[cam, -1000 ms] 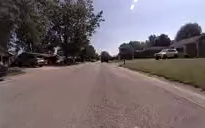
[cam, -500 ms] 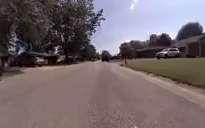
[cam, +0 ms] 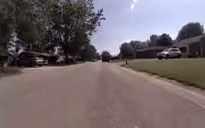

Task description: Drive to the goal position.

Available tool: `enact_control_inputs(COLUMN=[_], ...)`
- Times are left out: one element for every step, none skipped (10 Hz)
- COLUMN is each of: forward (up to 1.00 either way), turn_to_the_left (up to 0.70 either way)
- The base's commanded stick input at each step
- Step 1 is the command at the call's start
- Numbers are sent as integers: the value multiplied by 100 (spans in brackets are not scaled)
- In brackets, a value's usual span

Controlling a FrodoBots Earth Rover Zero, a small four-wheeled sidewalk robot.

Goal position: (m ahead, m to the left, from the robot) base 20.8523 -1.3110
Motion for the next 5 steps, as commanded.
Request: enact_control_inputs(forward=[50, 50, 50, 50, 50], turn_to_the_left=[0, 0, 0, 0, 0])
